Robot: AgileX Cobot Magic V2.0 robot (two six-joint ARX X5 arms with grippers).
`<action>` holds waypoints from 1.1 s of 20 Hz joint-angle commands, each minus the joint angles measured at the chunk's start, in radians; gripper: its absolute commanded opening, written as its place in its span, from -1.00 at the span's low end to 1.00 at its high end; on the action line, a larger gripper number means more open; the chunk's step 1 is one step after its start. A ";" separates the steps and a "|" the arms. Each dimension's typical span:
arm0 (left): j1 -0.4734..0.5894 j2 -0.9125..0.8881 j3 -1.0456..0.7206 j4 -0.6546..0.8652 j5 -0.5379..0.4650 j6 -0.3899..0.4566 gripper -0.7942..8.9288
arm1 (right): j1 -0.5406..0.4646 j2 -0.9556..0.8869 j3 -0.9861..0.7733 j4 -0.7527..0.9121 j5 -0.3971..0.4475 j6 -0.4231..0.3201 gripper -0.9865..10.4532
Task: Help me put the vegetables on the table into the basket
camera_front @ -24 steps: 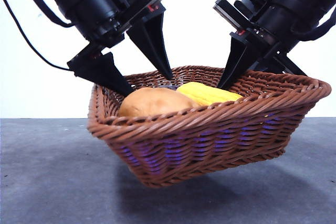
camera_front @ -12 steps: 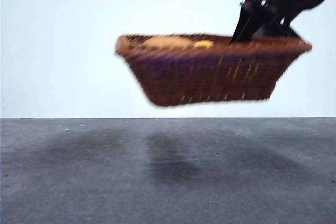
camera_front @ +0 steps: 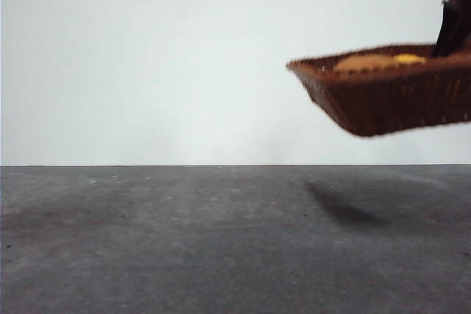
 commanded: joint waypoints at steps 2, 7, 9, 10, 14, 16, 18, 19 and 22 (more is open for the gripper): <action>0.003 0.004 -0.002 -0.015 -0.003 0.011 -0.85 | -0.001 0.111 0.004 0.019 -0.013 -0.053 -0.85; 0.003 0.005 -0.002 -0.040 -0.003 0.009 -0.85 | -0.008 0.272 0.004 0.092 0.003 -0.057 -0.85; 0.003 0.007 -0.002 -0.040 -0.003 0.006 -0.85 | -0.008 0.323 0.004 0.106 0.031 -0.075 -0.85; 0.003 0.007 -0.002 -0.039 -0.003 0.003 -0.85 | -0.008 0.346 0.004 0.108 0.033 -0.079 -0.85; 0.003 0.022 -0.002 -0.037 -0.003 0.003 -0.85 | -0.008 0.403 0.003 0.105 0.049 -0.080 -0.85; 0.003 0.032 -0.002 -0.037 -0.003 0.004 -0.85 | -0.008 0.411 0.000 0.084 0.062 -0.086 -0.85; 0.003 0.040 -0.002 -0.037 -0.003 0.004 -0.85 | -0.008 0.411 -0.001 0.085 0.103 -0.086 -0.85; 0.003 0.042 -0.002 -0.037 -0.003 0.004 -0.85 | -0.008 0.411 -0.001 0.080 0.101 -0.085 -0.81; 0.003 0.042 -0.002 -0.037 -0.003 0.004 -0.85 | -0.008 0.400 0.000 0.087 0.101 -0.078 -0.41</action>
